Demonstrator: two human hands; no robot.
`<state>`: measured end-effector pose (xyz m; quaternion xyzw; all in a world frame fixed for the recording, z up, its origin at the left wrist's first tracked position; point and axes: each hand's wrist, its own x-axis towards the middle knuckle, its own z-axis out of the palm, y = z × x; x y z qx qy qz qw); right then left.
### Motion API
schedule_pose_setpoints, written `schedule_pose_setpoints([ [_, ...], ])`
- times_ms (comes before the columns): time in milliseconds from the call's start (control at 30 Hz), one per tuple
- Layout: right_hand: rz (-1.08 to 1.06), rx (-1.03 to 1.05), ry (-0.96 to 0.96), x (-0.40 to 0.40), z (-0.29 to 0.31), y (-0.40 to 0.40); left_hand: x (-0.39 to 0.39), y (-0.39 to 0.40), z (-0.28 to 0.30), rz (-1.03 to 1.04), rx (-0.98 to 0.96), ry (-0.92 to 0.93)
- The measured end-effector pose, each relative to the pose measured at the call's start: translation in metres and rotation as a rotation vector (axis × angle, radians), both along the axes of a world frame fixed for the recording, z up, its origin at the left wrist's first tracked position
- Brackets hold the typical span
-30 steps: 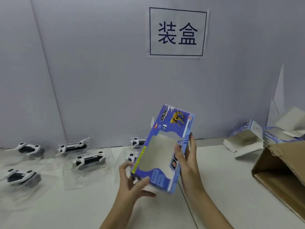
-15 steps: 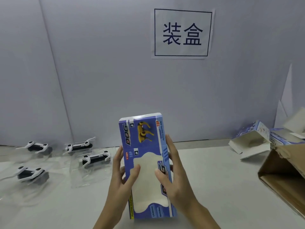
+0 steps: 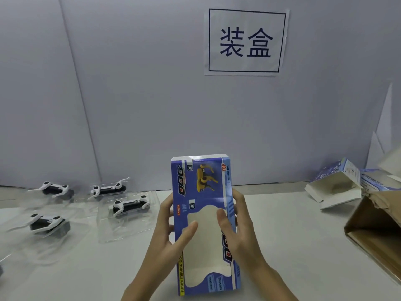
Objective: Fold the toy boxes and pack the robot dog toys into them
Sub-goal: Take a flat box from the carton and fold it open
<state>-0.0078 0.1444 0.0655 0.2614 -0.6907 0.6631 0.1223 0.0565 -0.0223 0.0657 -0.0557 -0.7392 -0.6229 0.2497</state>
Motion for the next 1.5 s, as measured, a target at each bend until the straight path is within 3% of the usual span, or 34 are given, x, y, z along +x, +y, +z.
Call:
schedule_pose_setpoints([
  [133, 0.033, -0.128, 0.002, 0.009, 0.010, 0.000, 0.002, 0.007, 0.004, -0.068, 0.071, 0.060],
  [200, 0.081, -0.212, -0.052, 0.011, 0.015, 0.002, 0.003, 0.013, 0.010, -0.100, 0.219, 0.051],
  [367, 0.121, -0.236, -0.120, 0.017, 0.022, 0.006, 0.008, 0.023, 0.017, -0.108, 0.404, 0.050],
  [567, 0.131, -0.316, -0.123, 0.019, 0.025, 0.006, 0.010, 0.031, 0.022, -0.066, 0.478, 0.119],
  [733, 0.153, -0.413, -0.110, 0.022, 0.026, 0.005, 0.014, 0.034, 0.027, -0.080, 0.431, 0.209],
  [967, 0.112, -0.404, -0.165, 0.028, 0.029, 0.006, 0.018, 0.031, 0.026, -0.138, 0.452, 0.041],
  [1133, 0.138, -0.364, -0.167, 0.032, 0.035, 0.005, 0.019, 0.022, 0.025, -0.212, 0.488, 0.041],
  [1267, 0.190, -0.324, -0.196, 0.030, 0.033, 0.005, 0.019, 0.032, 0.025, -0.133, 0.497, 0.020],
  [1400, 0.230, -0.363, -0.241, 0.027, 0.033, 0.008, 0.020, 0.035, 0.030, -0.123, 0.573, 0.011],
  [1500, 0.254, -0.459, -0.379, 0.024, 0.029, 0.011, 0.020, 0.031, 0.029, -0.135, 0.619, -0.009],
])
